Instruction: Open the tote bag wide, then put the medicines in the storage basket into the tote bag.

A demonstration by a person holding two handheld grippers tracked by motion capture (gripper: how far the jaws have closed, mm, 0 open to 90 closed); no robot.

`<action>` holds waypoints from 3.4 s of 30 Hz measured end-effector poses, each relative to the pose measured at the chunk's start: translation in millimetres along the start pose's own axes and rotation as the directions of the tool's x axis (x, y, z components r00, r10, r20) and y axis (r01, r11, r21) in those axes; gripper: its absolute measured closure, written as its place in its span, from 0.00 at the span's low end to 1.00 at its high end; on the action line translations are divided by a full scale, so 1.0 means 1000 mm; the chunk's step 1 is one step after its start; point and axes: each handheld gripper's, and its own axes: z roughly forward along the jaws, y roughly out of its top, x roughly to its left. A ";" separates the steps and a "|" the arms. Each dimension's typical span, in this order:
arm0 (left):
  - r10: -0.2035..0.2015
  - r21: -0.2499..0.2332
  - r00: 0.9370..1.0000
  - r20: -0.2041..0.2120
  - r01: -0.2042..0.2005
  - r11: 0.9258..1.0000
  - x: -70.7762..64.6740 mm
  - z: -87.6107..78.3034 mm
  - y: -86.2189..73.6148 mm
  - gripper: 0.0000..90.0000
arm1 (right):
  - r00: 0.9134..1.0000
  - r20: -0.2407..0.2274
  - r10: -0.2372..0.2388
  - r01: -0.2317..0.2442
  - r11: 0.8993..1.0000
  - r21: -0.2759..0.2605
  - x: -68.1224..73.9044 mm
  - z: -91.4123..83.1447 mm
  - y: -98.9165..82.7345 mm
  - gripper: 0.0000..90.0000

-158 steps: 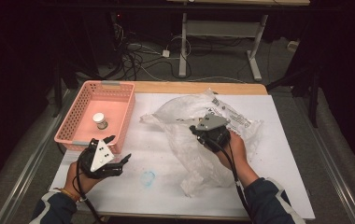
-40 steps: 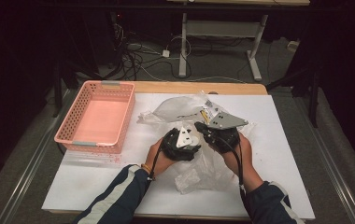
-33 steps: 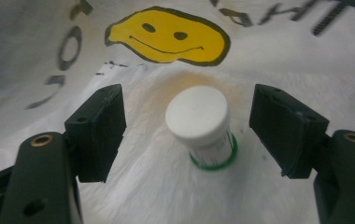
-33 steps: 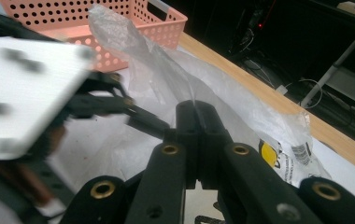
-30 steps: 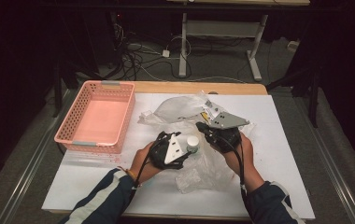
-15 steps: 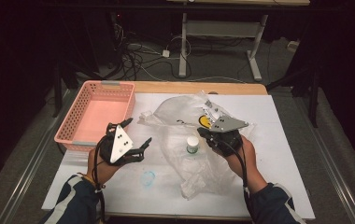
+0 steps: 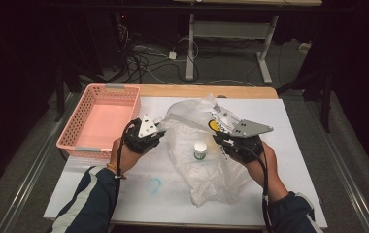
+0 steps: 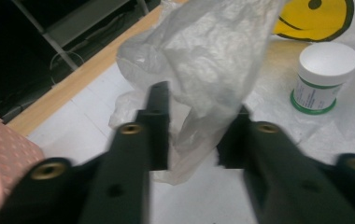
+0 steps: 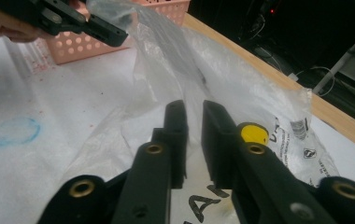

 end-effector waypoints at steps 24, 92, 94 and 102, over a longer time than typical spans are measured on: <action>0.031 0.014 0.999 0.022 -0.031 0.999 -0.009 0.001 -0.013 0.96 | 0.991 -0.100 -0.092 0.089 0.996 -0.031 0.067 -0.062 -0.071 0.18; 0.067 -0.305 0.997 0.022 -0.057 0.951 -0.003 -0.088 0.006 0.96 | 0.995 0.067 -0.078 0.091 0.971 -0.221 -0.010 -0.022 -0.002 1.00; 0.070 -0.330 0.997 0.030 -0.056 0.942 -0.005 -0.085 0.012 0.96 | 0.994 0.077 -0.082 0.098 0.968 -0.231 -0.012 -0.021 0.003 1.00; 0.073 -0.439 0.997 0.011 -0.061 0.897 -0.003 -0.097 0.040 0.96 | 0.991 0.115 -0.063 0.092 0.959 -0.267 -0.024 -0.029 0.024 1.00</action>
